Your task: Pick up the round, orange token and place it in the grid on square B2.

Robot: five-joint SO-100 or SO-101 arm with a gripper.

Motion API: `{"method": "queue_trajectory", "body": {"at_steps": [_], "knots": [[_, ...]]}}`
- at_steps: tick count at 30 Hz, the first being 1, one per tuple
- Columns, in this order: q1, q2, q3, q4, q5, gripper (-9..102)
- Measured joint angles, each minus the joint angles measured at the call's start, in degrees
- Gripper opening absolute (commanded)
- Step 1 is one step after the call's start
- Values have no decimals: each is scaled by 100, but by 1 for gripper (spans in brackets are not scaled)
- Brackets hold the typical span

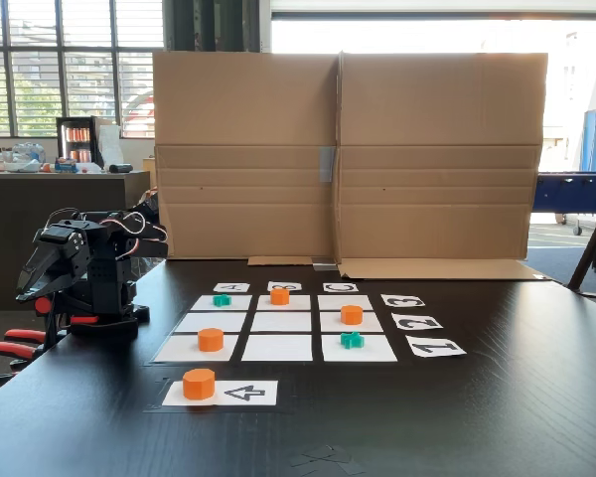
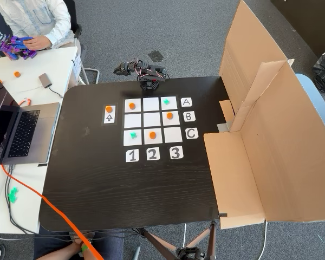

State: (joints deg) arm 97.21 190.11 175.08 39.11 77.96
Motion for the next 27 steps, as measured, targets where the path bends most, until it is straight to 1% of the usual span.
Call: {"method": "queue_trajectory", "body": {"at_steps": [2,4,8,27], "knots": [[70,0,0,0,88,-1],[88,0,0,0,457,-1],[88,0,0,0,624,-1],[88,0,0,0,624,-1]]}}
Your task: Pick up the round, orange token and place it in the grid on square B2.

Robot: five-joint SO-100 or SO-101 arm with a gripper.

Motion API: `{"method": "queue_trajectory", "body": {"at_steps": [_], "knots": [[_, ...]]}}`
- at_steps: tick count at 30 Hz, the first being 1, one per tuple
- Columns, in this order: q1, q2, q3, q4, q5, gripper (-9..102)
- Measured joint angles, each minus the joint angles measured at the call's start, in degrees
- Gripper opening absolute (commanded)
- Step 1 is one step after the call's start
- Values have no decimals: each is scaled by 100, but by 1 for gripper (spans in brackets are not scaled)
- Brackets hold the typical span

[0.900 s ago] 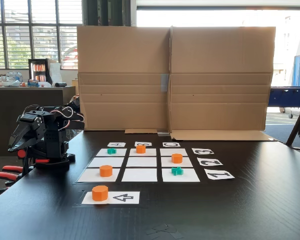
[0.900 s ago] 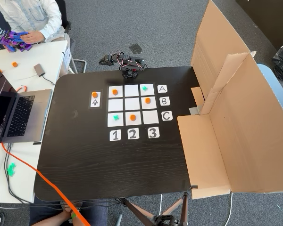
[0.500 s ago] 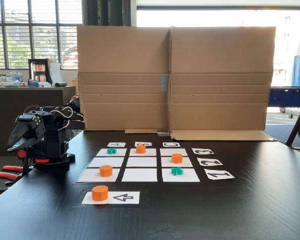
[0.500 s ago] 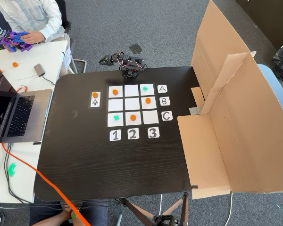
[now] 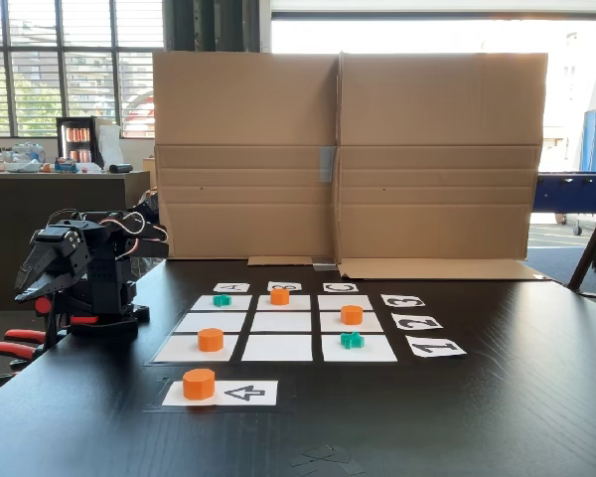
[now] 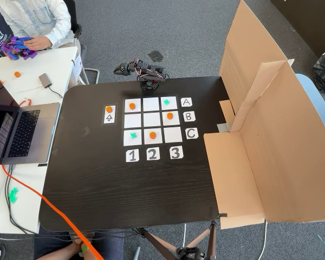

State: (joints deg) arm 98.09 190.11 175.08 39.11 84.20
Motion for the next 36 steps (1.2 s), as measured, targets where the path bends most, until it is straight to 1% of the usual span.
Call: {"method": "queue_trajectory", "body": {"at_steps": [9,16,19,25,27,32,33,35,36], "knots": [[0,-35,0,-9,0,-1],[0,-519,-26,-220,0,-1],[0,-914,-193,-97,0,-1],[-114,-2101,-1705,888,-220,-1],[-229,-2979,-2197,1468,-316,-1],[-448,-4342,-4280,2646,-554,0],[-501,-4544,-4649,2865,-606,1],[-624,-4957,-5309,3349,-800,9],[-642,-5150,-5599,3551,-861,10]]}}
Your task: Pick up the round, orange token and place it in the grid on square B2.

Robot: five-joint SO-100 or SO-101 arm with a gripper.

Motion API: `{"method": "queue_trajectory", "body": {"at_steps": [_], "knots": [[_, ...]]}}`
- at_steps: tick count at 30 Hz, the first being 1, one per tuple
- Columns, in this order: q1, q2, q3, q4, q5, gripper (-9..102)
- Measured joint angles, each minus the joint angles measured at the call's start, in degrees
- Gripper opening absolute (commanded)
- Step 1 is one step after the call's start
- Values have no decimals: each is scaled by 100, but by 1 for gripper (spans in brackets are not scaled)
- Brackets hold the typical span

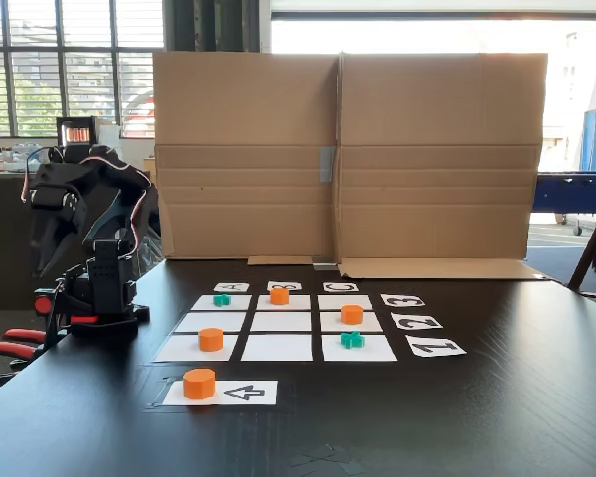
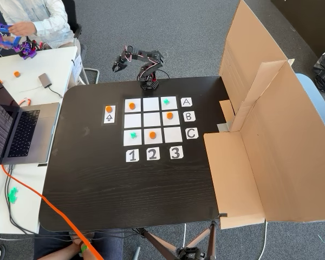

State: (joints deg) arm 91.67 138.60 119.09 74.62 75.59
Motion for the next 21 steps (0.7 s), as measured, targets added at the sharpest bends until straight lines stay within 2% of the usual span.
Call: {"method": "queue_trajectory", "body": {"at_steps": [8,14,21], "knots": [[-272,-1310,-1828,1063,-246,23],[-554,-2285,-2540,1266,-316,32],[-1028,-3823,-3357,1397,-756,50]]}}
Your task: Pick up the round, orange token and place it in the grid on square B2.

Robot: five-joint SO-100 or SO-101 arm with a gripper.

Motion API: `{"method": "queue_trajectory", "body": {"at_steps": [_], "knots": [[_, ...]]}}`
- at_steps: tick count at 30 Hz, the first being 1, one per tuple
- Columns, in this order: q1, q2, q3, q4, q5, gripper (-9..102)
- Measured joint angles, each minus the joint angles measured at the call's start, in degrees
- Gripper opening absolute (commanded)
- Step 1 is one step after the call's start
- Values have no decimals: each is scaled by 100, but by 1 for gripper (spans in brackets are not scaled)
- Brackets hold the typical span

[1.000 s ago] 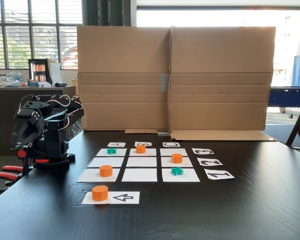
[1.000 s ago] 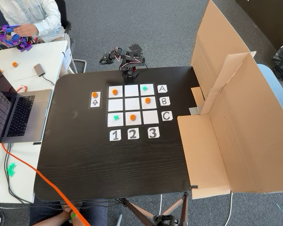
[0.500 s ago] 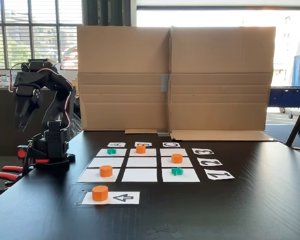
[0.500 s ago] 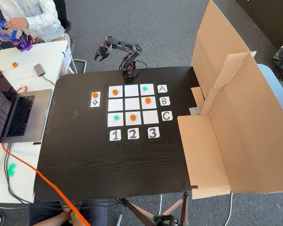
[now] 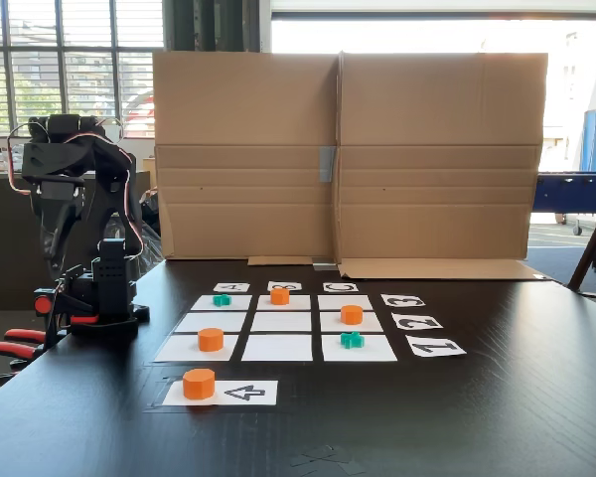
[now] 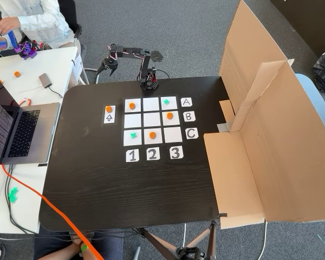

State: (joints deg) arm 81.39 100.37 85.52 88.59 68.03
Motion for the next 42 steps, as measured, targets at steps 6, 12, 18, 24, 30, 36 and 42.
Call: {"method": "queue_trajectory", "body": {"at_steps": [6,12,18,24,30,36,42], "knots": [[-466,-1063,-747,9,-9,55],[-1002,-2048,-1327,9,9,56],[-1547,-2760,-1749,53,-44,58],[-2030,-3357,-2136,53,70,58],[-2382,-3841,-2312,53,492,58],[-2725,-4078,-2320,53,896,58],[-2927,-4342,-2549,53,1081,58]]}}
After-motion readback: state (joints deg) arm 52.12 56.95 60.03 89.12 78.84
